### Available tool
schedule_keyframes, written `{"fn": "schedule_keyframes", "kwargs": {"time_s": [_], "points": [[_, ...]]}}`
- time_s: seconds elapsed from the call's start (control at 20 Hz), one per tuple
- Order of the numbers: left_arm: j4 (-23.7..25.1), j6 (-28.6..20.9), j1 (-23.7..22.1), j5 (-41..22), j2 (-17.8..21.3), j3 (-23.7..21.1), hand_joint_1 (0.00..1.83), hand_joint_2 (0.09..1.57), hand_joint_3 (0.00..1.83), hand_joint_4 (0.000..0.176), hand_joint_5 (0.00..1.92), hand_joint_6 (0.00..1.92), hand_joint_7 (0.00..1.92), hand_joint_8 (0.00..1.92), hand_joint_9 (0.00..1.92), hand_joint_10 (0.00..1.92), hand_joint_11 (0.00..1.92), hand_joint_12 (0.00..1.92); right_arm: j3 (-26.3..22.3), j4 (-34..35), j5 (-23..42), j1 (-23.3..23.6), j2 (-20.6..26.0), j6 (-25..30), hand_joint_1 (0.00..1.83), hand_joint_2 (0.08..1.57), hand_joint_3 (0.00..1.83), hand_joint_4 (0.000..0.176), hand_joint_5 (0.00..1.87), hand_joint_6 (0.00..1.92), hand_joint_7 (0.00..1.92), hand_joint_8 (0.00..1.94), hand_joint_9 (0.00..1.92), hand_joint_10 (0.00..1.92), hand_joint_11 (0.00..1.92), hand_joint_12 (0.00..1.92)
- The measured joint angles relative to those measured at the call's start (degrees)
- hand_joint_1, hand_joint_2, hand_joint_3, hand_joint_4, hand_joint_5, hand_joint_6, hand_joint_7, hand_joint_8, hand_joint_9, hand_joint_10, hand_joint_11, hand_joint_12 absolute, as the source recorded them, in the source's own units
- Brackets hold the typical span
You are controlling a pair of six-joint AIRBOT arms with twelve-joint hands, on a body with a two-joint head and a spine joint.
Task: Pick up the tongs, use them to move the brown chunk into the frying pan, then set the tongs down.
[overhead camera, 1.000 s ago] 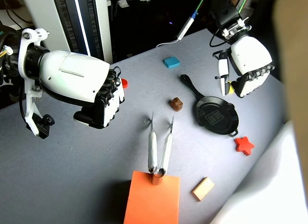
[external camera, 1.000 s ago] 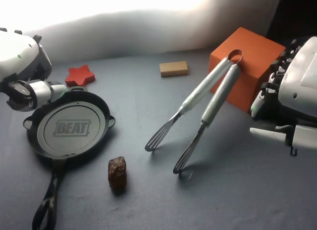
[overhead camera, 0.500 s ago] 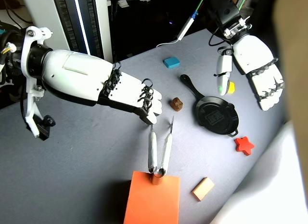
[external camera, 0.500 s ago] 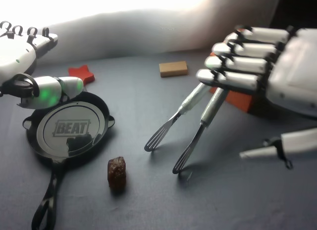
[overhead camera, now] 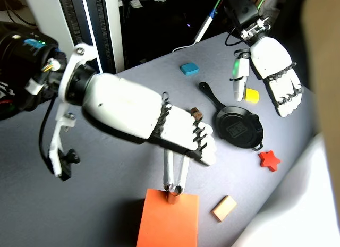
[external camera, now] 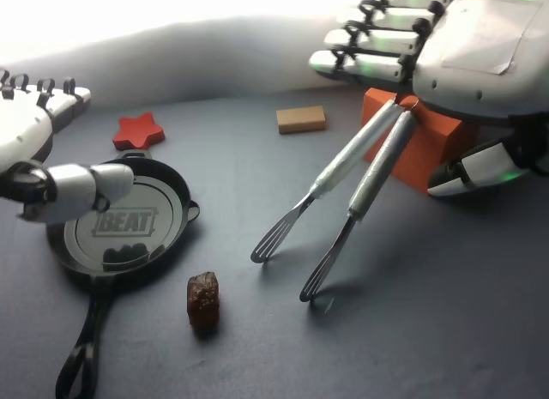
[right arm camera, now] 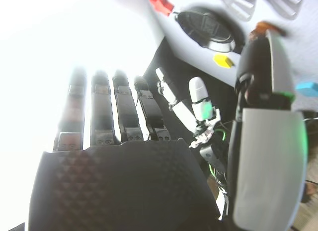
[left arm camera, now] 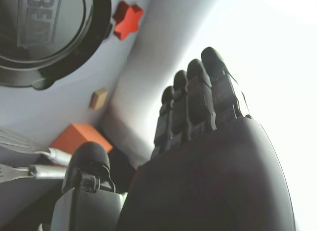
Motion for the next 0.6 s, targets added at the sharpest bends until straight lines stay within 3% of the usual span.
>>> {"fn": "schedule_keyframes", "kwargs": {"time_s": [0.1,0.2,0.25,0.45,0.6], "points": [[-0.1,0.0,0.4,-0.4,0.4,-0.8,0.0,1.22,0.0,0.0,0.08,0.0,0.14,0.0,0.13,0.0,0.0,0.44,0.0,-11.8,2.8,1.1,0.1,12.8,0.95,0.84,0.0,0.0,0.0,0.0,0.0,0.0,0.0,0.0,0.0,0.01],[0.0,0.0,0.7,-0.6,0.4,-1.4,0.0,1.22,0.0,0.0,0.08,0.0,0.14,0.0,0.12,0.0,0.0,0.42,0.7,-29.7,3.0,3.2,-0.8,33.5,0.94,0.84,0.0,0.0,0.0,0.0,0.0,0.0,0.0,0.0,0.0,0.0],[-0.2,0.0,0.7,-0.5,0.4,-1.6,0.01,1.22,0.0,0.0,0.1,0.01,0.15,0.0,0.13,0.0,0.0,0.45,1.0,-36.8,3.0,3.7,-1.2,41.0,0.94,0.85,0.0,0.0,0.0,0.0,0.0,0.0,0.0,0.0,0.0,0.0],[-0.3,-0.2,1.6,-0.8,1.2,-2.4,0.0,1.23,0.0,0.0,0.08,0.0,0.14,0.0,0.12,0.0,0.0,0.43,5.1,-77.7,5.9,7.4,-5.2,85.3,0.92,0.86,0.0,0.0,0.0,0.0,0.0,0.0,0.0,0.0,0.0,0.0],[-0.2,-0.6,2.7,-1.5,1.8,-2.7,0.01,1.23,0.0,0.0,0.09,0.0,0.14,0.0,0.12,0.0,0.0,0.43,9.7,-94.2,10.1,8.0,-9.6,101.9,0.92,0.85,0.0,0.0,0.0,0.0,0.0,0.0,0.0,0.0,0.0,0.0]]}}
